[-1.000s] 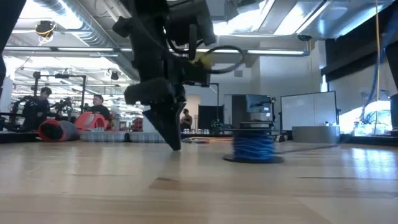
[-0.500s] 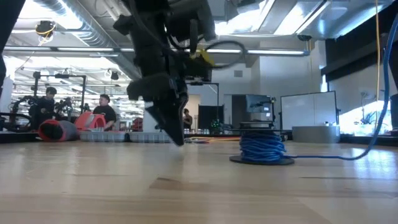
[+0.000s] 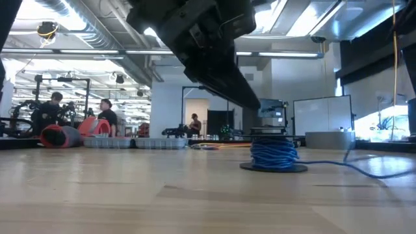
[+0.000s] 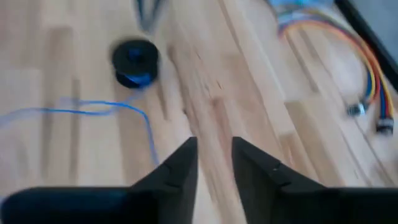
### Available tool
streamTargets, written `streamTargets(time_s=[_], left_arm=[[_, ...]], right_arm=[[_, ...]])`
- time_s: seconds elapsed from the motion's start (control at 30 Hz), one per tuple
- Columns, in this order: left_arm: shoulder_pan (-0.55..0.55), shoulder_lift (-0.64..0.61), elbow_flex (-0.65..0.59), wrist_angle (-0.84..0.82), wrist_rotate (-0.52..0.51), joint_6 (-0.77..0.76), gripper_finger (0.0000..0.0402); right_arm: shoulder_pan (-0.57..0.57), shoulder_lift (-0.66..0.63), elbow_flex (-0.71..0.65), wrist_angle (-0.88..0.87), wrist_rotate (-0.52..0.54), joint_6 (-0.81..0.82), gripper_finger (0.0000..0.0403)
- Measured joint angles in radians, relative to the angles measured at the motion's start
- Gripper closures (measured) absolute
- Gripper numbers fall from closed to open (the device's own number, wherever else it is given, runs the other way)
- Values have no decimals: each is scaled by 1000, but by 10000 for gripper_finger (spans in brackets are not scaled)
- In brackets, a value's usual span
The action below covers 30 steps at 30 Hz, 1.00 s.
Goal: Coil cords
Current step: Uncoil the blue wire on the black spool
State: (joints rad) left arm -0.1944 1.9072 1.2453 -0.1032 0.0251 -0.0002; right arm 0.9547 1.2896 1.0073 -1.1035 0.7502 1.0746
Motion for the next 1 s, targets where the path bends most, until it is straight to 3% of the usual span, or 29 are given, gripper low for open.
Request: streamTargets(time_s=[0.17,0.37,0.57,0.8,1.0], left_arm=[[-11,42,1,49,26,1,384],[-10,92,17,49,64,1,384],[10,66,23,-105,-38,7,384],[24,-6,17,-253,-153,1,384],[25,-19,17,-248,-153,0,384]], right_arm=[[-98,0,-77,47,-67,-8,267],[-154,0,-104,91,-90,-61,258],[-150,0,-106,220,-56,-182,258],[-177,10,-196,543,73,-351,258],[-315,91,-325,923,29,-419,258]])
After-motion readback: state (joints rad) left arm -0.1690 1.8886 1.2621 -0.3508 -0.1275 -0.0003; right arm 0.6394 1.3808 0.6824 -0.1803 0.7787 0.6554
